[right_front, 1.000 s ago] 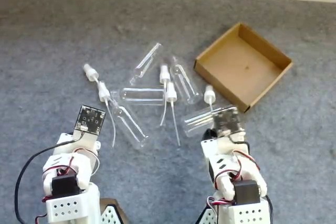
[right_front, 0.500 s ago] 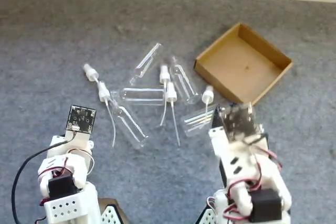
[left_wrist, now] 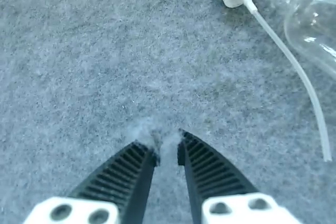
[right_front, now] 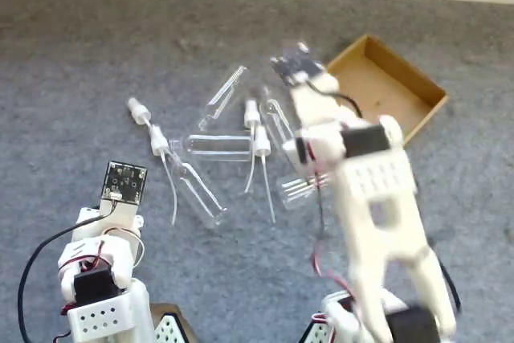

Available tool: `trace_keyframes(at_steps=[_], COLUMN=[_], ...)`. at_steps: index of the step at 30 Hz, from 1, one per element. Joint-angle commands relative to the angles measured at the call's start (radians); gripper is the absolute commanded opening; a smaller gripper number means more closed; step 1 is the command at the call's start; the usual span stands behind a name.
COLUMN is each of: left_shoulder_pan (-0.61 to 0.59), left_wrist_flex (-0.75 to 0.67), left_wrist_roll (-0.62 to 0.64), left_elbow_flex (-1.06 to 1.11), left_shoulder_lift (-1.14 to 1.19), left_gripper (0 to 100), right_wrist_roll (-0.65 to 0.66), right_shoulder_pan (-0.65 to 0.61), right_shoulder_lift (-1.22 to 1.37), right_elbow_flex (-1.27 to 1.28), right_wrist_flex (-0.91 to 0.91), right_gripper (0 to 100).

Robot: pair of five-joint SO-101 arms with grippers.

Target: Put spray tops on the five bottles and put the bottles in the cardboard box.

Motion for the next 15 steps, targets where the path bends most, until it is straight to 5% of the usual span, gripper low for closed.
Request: trace_keyframes(at_steps=[1,7,15], left_shoulder_pan=[0.008,0.019,0.096], left_wrist_flex=[-0.017,-0.014,-0.012], left_wrist_roll=[-0.006,-0.006,-0.011], left_elbow_flex=[0.022,0.022,0.022], left_shoulder_lift=[0.005,0.005,0.008], left_gripper=[1,1,1], right_wrist_roll=[0.009,0.014,0.015], right_shoulder_pan=[-0.035,-0.039,-0.038], right_shoulder_lift=[0.216,0.529,0.908], right_elbow_flex=[-0.248,-0.599,-1.017], right_wrist_flex=[0.079,0.17,0.239], right_gripper=[12.8,13.1,27.0])
